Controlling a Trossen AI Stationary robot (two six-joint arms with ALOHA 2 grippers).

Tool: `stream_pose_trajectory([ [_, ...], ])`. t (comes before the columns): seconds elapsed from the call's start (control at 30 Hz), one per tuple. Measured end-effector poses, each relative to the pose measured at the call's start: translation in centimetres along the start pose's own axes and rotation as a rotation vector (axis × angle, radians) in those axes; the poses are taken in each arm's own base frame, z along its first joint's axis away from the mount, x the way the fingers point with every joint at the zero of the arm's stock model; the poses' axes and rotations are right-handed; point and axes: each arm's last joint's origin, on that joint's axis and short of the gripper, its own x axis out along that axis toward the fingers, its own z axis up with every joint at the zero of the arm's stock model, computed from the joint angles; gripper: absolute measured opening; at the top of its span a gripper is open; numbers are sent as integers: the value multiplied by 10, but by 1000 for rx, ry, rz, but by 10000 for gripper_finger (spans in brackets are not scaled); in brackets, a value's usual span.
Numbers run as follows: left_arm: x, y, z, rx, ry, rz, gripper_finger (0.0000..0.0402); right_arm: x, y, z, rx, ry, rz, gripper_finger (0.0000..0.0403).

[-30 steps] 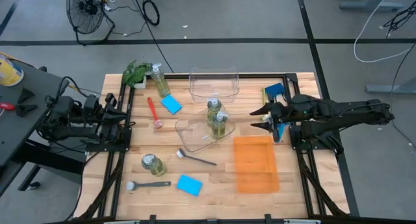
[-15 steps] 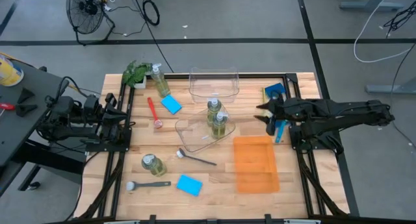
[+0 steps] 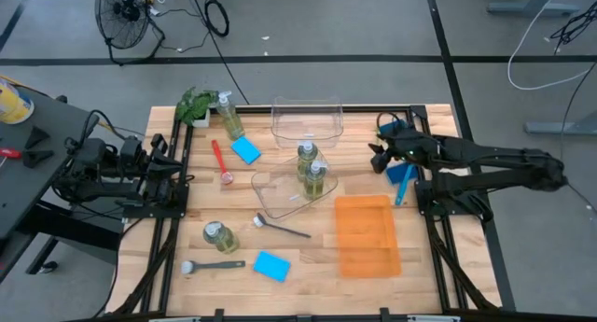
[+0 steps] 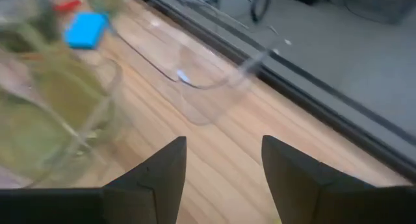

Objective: Pick & Place Kitchen Sink Supplies
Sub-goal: Put the green dish brush into the orange bin

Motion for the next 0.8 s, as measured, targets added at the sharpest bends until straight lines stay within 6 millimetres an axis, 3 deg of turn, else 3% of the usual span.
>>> stream_pose_trajectory([
  [0.3, 0, 0, 0, 0, -1, -1, 37, 25, -15, -11, 117, 198, -183, 201],
  [0.8, 0, 0, 0, 0, 0, 0, 37, 60, -28, -21, 201, 392, -323, 201],
])
